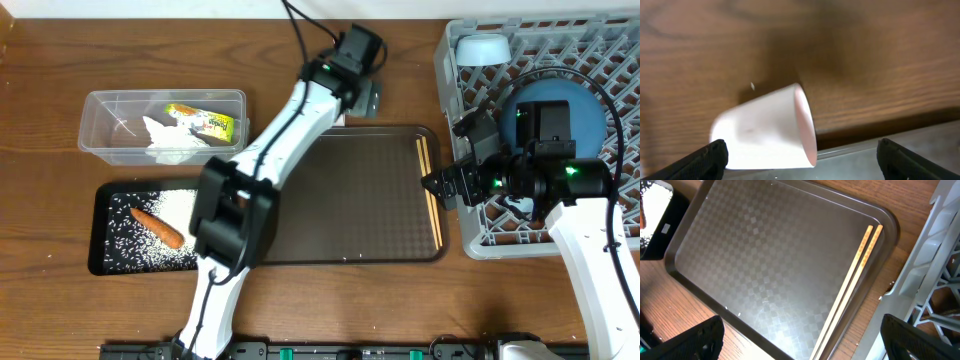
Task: Sort waste into correct bins and load items into the dishwasher rack
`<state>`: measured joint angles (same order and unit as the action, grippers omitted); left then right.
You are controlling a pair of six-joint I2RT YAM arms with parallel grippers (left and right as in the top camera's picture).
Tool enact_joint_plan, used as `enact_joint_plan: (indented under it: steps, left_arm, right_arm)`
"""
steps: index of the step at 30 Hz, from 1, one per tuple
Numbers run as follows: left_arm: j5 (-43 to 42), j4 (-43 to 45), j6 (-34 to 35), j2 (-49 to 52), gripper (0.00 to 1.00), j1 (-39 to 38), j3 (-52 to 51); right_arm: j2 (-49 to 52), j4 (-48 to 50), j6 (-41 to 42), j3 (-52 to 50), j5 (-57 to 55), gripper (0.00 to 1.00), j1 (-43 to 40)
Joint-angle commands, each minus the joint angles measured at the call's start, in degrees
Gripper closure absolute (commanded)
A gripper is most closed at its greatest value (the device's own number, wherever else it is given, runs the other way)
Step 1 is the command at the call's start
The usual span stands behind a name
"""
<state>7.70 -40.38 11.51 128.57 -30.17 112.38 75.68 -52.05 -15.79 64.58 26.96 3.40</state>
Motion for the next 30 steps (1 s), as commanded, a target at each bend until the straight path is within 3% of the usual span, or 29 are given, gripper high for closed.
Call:
enact_joint_plan:
  steps: [1,9,30]
  left_arm:
    - [2.4,-0.3,-1.0,1.0,0.01,-0.8,0.3]
    - [10.1,-0.3,3.7,4.0,0.0,-1.0,0.3]
    - [17.4,3.1,3.8,7.6,0.0,-1.2,-0.8]
  right_arm:
    - [-0.8,0.0,0.1,1.0,0.2,0.01,-0.2]
    - [-0.8,0.0,0.1,1.0,0.2,0.01,-0.2]
    - [-0.8,0.0,0.1,1.0,0.2,0.01,-0.2]
